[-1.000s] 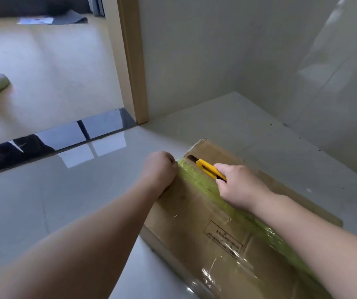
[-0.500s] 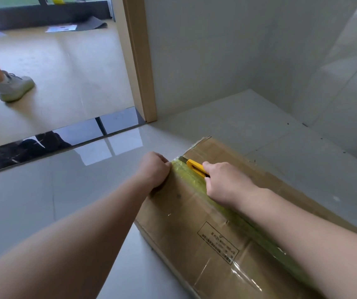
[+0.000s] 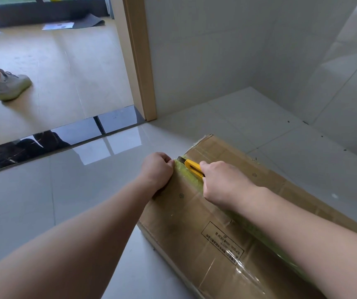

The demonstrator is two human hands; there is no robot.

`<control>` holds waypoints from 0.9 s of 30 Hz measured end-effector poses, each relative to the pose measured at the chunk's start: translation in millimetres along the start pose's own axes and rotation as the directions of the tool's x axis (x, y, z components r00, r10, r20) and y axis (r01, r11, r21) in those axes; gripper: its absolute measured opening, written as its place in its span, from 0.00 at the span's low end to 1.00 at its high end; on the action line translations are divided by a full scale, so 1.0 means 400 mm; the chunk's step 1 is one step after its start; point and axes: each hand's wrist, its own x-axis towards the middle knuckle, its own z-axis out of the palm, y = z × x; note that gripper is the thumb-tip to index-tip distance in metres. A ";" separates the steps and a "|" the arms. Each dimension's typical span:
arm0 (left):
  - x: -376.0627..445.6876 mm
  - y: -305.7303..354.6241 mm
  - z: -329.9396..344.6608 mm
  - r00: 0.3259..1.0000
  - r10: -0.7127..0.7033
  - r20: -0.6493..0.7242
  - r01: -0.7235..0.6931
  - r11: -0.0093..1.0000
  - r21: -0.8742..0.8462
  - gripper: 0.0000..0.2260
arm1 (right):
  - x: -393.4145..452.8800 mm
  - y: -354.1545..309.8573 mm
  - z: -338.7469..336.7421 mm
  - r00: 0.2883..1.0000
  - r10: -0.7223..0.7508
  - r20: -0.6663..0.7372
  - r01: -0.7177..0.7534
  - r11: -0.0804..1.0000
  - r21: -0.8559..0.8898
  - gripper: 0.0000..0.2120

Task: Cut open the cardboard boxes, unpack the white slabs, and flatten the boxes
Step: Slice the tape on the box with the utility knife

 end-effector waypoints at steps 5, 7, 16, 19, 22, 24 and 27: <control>-0.001 -0.002 0.001 1.000 0.019 0.002 -0.019 1.000 0.002 0.10 | 0.027 -0.029 0.002 0.999 0.020 0.028 -0.020 1.000 0.007 0.03; -0.003 -0.003 0.001 0.999 0.036 -0.013 -0.036 0.999 0.016 0.09 | 0.042 -0.038 -0.003 0.999 0.023 0.037 -0.023 1.000 0.004 0.03; -0.015 -0.010 0.005 0.997 0.063 -0.040 -0.062 0.998 0.016 0.07 | 0.033 -0.039 -0.028 0.998 -0.013 0.056 0.018 0.996 -0.087 0.05; -0.018 -0.010 0.007 0.995 0.079 -0.059 -0.079 0.997 0.005 0.06 | 0.025 -0.035 -0.014 0.999 -0.015 0.040 0.020 0.992 -0.122 0.05; -0.022 -0.009 0.011 0.994 0.079 -0.076 -0.079 0.997 -0.004 0.06 | 0.030 -0.029 -0.008 0.999 -0.003 0.045 0.008 0.993 -0.114 0.05; -0.020 -0.010 0.011 0.995 0.071 -0.074 -0.071 0.997 0.004 0.06 | 0.033 -0.020 -0.003 0.999 -0.003 0.046 0.008 0.995 -0.097 0.05; -0.013 -0.009 0.008 0.996 0.056 -0.066 -0.056 0.998 -0.005 0.07 | 0.026 0.000 -0.003 0.999 0.004 0.050 0.001 0.996 -0.086 0.04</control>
